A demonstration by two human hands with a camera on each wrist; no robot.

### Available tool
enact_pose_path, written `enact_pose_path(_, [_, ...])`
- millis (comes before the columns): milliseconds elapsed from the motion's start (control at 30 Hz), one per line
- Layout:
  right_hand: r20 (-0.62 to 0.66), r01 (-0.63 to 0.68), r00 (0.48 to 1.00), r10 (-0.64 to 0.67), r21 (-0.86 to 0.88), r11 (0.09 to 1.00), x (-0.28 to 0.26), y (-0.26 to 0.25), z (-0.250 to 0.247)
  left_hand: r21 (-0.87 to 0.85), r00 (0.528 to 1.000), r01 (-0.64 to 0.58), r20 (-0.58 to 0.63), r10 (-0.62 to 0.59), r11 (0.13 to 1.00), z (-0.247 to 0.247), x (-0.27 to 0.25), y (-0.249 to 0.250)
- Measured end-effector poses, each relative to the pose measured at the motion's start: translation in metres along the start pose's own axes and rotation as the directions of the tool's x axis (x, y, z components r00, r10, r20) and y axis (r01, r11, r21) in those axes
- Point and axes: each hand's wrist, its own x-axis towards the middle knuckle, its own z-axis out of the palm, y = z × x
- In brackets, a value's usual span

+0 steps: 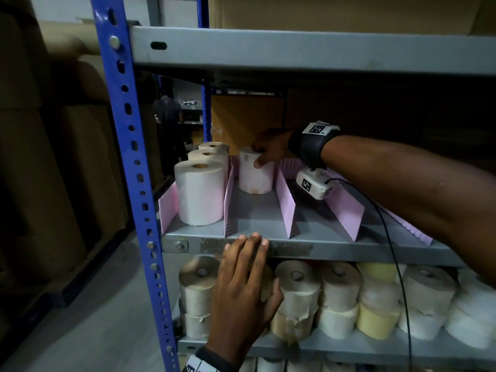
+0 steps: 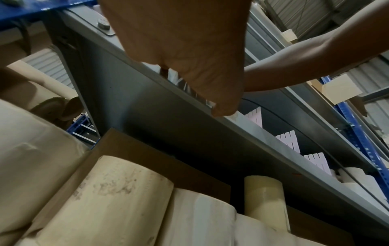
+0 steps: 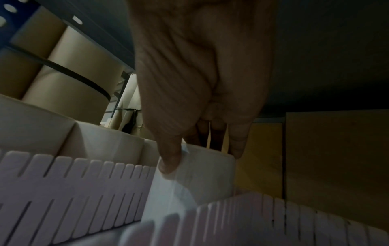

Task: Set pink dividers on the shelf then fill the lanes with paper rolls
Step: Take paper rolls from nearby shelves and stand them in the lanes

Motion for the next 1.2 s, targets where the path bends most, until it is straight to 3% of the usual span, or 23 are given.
enact_pose_path(767, [-0.055,-0.070,0.996,0.075,0.088,0.994,0.005,0.007,0.010,0.021,0.998,0.004,0.057,-0.005,1.000,-0.004,0.005,0.003])
enact_pose_path(1033, [-0.103,-0.071,0.989,0.102,0.274,0.959,-0.064,-0.012,-0.006,-0.012,0.969,0.070,0.240,-0.065,0.998,-0.033,0.014,0.008])
enact_pose_path(1100, [-0.124,-0.020,0.990,0.062,0.312,0.950,-0.097,-0.019,-0.013,0.000,0.947,0.081,0.311,-0.077,0.997,-0.042,0.017,0.009])
enact_pose_path(1200, [-0.252,0.126,0.967,-0.046,0.313,0.941,-0.157,-0.031,-0.020,0.077,0.889,0.071,0.447,-0.099,0.994,-0.058,0.018,0.015])
